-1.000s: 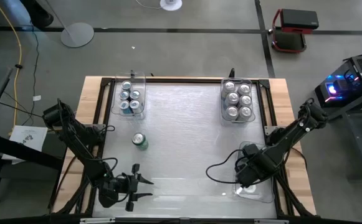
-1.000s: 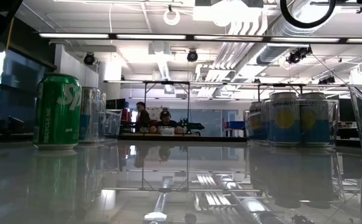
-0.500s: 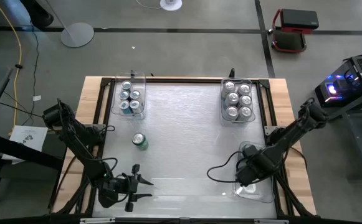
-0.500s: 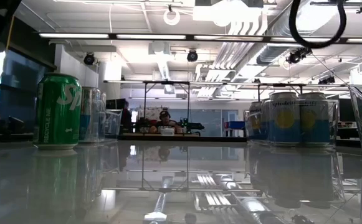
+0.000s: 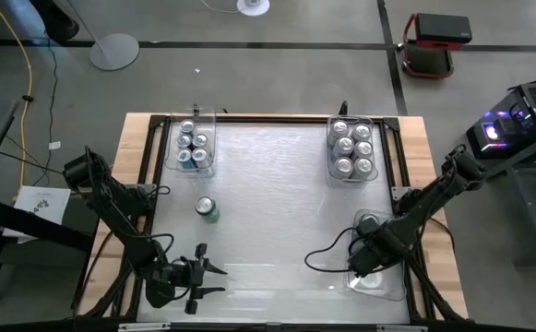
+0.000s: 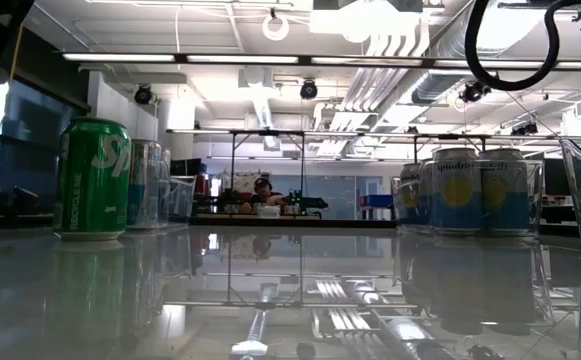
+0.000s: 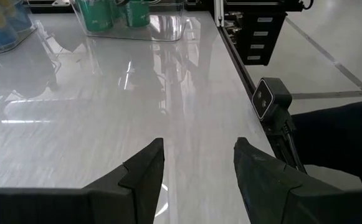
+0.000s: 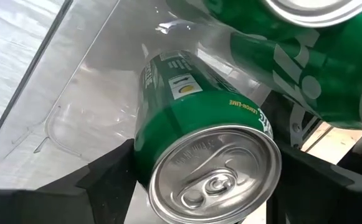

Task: Sort soda cans
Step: Put the green soda can into the bottom transparent bin

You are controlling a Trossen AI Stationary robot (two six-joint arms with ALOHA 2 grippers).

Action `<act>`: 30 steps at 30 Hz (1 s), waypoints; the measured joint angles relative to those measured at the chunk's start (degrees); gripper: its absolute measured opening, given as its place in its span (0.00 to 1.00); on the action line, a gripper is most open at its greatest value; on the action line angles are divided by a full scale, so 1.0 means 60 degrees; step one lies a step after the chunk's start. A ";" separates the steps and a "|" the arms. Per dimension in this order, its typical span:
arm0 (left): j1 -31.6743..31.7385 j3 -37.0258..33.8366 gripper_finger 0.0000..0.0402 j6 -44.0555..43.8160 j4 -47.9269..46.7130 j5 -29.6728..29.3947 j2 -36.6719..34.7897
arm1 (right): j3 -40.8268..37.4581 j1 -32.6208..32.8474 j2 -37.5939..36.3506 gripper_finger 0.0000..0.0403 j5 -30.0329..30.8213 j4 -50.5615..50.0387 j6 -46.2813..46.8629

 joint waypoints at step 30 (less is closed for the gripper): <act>0.0000 0.0000 0.43 -0.0011 0.0000 -0.0004 0.0000 | 0.0630 -0.0256 0.0171 0.72 0.2473 0.0487 -0.1424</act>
